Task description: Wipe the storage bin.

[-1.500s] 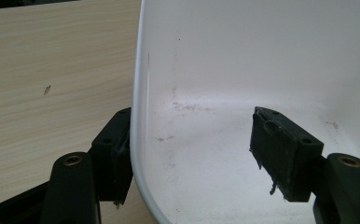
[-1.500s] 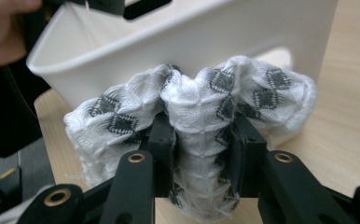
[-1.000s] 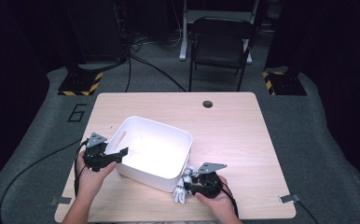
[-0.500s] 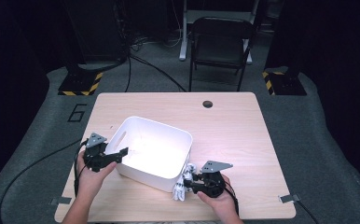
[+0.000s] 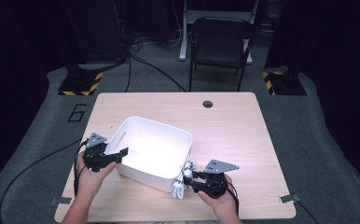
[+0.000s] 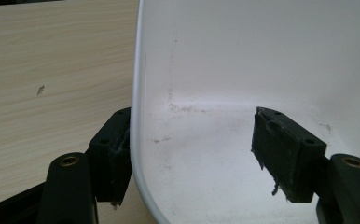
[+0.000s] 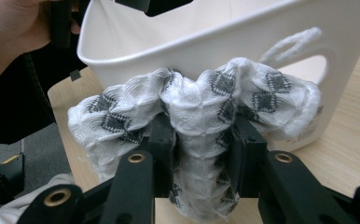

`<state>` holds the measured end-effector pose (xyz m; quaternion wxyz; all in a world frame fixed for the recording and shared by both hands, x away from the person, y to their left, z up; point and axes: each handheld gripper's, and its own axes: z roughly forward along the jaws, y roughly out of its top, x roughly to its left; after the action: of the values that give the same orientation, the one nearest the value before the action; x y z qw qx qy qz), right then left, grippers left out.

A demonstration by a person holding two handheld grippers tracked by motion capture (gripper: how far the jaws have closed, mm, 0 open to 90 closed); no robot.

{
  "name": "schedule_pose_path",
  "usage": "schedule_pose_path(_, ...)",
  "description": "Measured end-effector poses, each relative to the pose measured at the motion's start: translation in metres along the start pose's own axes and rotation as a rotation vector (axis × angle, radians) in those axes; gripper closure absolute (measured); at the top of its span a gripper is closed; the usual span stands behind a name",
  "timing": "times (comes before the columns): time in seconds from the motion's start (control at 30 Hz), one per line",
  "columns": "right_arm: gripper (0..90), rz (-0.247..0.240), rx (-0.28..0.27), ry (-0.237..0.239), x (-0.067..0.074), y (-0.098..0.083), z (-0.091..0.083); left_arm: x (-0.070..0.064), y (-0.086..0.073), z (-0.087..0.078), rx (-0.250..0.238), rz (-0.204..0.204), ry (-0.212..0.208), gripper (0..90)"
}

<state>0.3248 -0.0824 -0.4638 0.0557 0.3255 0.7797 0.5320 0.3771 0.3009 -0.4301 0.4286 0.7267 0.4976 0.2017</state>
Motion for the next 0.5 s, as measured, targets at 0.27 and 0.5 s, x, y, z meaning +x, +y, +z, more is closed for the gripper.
schedule_pose_path(0.27,65.4,0.0,0.088,-0.019,-0.008,-0.012,0.013,0.0,0.0,0.0,0.001,0.0,0.001,32.3)
schedule_pose_path(0.5,64.9,0.021,0.201,-0.043,-0.019,-0.03,0.032,0.0,0.0,0.0,0.001,0.001,0.002,32.5)
